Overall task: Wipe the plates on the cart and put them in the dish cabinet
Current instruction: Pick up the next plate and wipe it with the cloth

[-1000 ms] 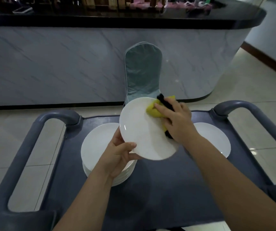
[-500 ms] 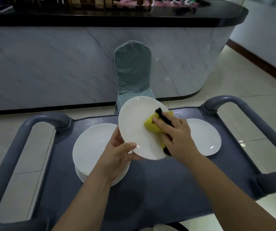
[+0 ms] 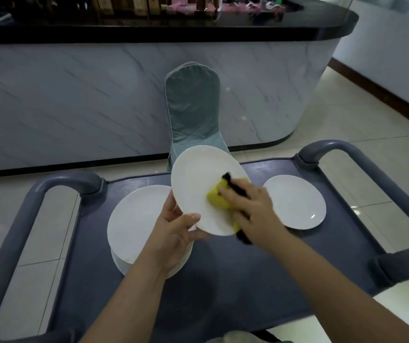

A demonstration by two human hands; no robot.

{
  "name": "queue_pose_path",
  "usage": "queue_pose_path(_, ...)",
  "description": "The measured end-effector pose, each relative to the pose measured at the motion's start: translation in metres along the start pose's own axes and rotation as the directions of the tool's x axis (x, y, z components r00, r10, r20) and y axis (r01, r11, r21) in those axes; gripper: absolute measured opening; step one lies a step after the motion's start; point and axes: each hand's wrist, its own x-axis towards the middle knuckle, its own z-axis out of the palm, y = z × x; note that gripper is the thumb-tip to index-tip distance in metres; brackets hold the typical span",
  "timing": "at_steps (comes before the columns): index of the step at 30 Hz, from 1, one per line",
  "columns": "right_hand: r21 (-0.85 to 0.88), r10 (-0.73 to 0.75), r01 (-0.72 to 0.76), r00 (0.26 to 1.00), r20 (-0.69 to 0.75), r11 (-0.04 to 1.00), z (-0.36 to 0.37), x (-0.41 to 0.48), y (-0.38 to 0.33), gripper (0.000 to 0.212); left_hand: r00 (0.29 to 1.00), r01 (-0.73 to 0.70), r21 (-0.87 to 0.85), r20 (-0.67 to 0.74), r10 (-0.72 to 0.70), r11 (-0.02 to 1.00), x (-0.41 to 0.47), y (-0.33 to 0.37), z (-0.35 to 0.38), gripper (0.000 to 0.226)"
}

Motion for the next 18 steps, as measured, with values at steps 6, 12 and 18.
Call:
queue_pose_path(6,0.047,-0.046,0.048,0.999,-0.026,0.998,-0.004,0.049,-0.014,0.054,0.984,0.086,0.153,0.14,-0.108,0.984,-0.008,-0.013,0.012,0.065)
queue_pose_path(12,-0.118,0.071,-0.09,0.986,-0.153,0.989,-0.004,0.018,0.017,0.049,1.0,-0.012,0.091,-0.015,0.013,0.996,-0.004,0.016,0.0,0.064)
queue_pose_path(18,0.08,-0.149,0.153,0.987,-0.06,0.985,0.008,0.013,-0.033,0.05,0.991,0.084,0.251,0.076,-0.106,0.964,-0.001,0.003,0.004,0.066)
